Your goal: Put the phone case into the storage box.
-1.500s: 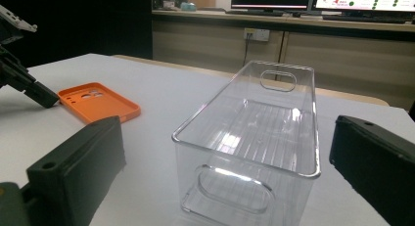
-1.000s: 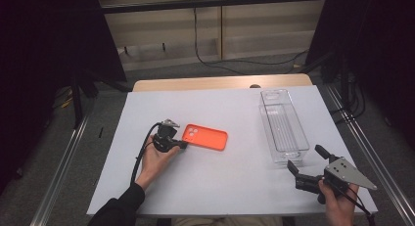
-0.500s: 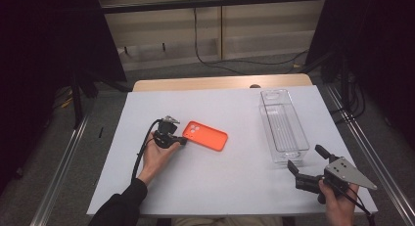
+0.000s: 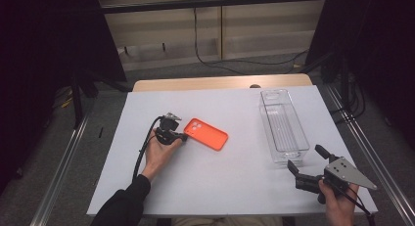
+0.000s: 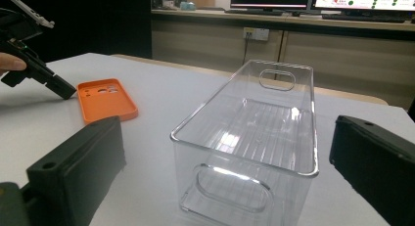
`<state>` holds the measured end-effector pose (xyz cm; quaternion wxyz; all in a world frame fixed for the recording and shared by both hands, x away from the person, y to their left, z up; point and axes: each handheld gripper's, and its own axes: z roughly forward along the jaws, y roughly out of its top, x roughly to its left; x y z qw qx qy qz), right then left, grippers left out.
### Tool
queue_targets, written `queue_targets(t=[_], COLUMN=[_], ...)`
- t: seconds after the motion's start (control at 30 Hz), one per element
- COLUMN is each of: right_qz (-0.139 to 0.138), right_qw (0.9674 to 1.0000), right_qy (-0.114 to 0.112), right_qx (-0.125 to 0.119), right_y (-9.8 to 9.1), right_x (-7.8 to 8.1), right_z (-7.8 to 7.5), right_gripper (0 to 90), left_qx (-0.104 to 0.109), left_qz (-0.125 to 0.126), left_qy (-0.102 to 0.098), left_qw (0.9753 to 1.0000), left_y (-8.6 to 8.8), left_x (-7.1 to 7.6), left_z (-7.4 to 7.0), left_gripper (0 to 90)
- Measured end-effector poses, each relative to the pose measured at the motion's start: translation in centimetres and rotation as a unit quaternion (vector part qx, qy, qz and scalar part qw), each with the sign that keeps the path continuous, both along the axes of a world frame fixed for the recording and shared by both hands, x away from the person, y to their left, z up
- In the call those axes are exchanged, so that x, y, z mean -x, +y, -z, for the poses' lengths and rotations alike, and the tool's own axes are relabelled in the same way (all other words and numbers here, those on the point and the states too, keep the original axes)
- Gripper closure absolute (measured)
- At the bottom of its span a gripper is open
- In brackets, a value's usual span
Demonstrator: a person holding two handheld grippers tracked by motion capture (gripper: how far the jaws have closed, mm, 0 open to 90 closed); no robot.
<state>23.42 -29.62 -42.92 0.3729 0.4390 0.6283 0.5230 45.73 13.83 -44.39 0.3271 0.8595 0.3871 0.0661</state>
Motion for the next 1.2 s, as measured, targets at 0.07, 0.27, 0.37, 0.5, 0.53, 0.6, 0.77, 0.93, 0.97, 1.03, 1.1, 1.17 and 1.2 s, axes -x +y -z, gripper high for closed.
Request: queue_targets(t=[0.07,0.27,0.37,0.5,0.53,0.6,0.77,0.93,0.97,1.03,1.1,1.17,1.2], right_qz=[0.0,0.0,0.0,0.0,0.0,0.0,-0.001,-0.001,-0.001,-0.001,0.0,-0.001,0.0], right_qw=[1.0,1.0,1.0,1.0,1.0,1.0,1.0,1.0,1.0,1.0,1.0,1.0,1.0], right_qy=[-0.001,-0.001,-0.001,-0.001,-0.002,-0.001,-0.001,-0.001,-0.001,-0.001,0.0,0.0,0.0], right_qx=[0.0,0.0,0.0,0.0,0.001,0.0,0.0,0.0,0.0,0.001,0.0,0.0,0.001], right_y=[0.0,0.0,0.0,0.0,0.0,0.0,0.0,0.0,0.0,0.0,0.0,0.0,0.0], right_x=[0.0,0.0,0.0,0.0,0.0,0.0,0.0,0.0,0.0,0.0,0.0,0.0,0.0], right_z=[0.0,0.0,0.0,0.0,0.0,0.0,0.0,0.0,0.0,0.0,0.0,0.0,0.0], right_gripper=[0.0,0.0,0.0,0.0,0.0,0.0,0.0,0.0,0.0,0.0,0.0,0.0,0.0], left_qx=[-0.001,0.001,0.002,0.003,0.001,0.0,0.007,0.01,0.014,0.009,0.014,0.008,0.008], left_qz=[-0.005,-0.007,-0.008,-0.013,-0.016,-0.018,-0.028,-0.033,-0.039,-0.034,-0.041,-0.035,-0.036], left_qy=[-0.005,-0.009,-0.011,-0.016,-0.019,-0.021,-0.022,-0.024,-0.025,-0.025,-0.025,-0.025,-0.025], left_qw=[1.0,0.9999,0.9999,0.9998,0.9997,0.9996,0.9993,0.9991,0.9989,0.9991,0.9988,0.999,0.999], left_y=[-0.1,-0.2,-0.2,-0.3,-0.5,-0.6,-0.7,-0.7,-0.8,-0.7,-0.9,-0.9,-0.9], left_x=[-0.1,-0.5,-0.7,-1.0,-1.0,-1.1,-1.5,-1.8,-1.9,-2.0,-2.1,-2.4,-2.5], left_z=[0.1,0.1,0.2,0.2,0.2,0.3,0.4,0.4,0.5,0.5,0.5,0.5,0.5], left_gripper=[90.0,90.0,90.0,90.0,90.0,90.0,90.0,90.0,90.0,90.0,90.0,90.0,90.0])
